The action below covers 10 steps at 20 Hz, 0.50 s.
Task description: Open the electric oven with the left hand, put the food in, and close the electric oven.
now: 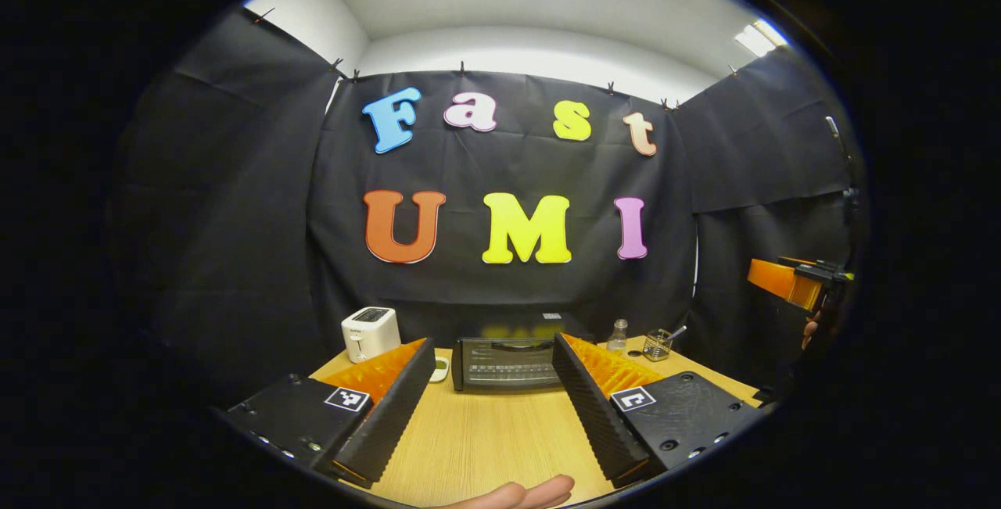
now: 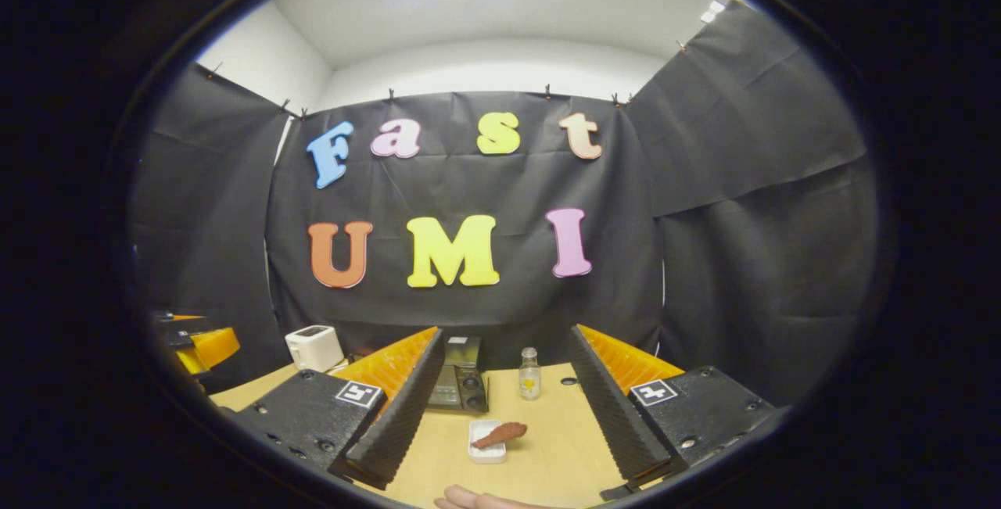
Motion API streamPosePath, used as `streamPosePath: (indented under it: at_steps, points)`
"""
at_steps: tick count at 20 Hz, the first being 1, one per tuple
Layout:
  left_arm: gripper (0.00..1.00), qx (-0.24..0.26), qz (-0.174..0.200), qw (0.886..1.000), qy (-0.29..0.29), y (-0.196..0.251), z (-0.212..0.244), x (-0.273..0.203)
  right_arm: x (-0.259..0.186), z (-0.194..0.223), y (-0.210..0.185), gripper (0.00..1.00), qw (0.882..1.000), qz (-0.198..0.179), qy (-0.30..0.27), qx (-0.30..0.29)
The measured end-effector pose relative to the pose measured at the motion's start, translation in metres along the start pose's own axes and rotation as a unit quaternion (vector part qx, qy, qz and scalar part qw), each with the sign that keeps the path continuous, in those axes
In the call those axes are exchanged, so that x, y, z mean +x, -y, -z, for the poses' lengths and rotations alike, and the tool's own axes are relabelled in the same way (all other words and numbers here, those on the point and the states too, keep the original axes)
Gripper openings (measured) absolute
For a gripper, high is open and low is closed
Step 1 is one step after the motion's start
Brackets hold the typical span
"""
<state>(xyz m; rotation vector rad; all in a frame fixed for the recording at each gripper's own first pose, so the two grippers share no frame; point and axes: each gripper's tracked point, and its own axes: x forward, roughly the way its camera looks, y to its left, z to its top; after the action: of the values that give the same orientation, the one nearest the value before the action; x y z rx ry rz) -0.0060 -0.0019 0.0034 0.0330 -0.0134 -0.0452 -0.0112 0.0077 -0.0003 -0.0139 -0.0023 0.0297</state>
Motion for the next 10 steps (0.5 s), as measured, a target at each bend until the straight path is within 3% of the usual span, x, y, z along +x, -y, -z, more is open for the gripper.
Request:
streamPosePath:
  at_steps: [1,8,10]
  points:
    - [0.96,0.001,0.001,1.000,0.003,0.001,0.000,0.001,-0.001,0.000,0.003,0.96,1.000,0.001,0.000,-0.001]
    - [0.96,0.010,0.011,1.000,0.019,0.016,-0.005,0.007,0.001,0.013,0.024,0.96,1.000,0.002,-0.001,0.008]
    - [0.96,0.017,0.016,1.000,0.015,0.023,-0.003,0.017,0.003,0.015,0.028,1.00,1.000,-0.004,-0.001,0.013]
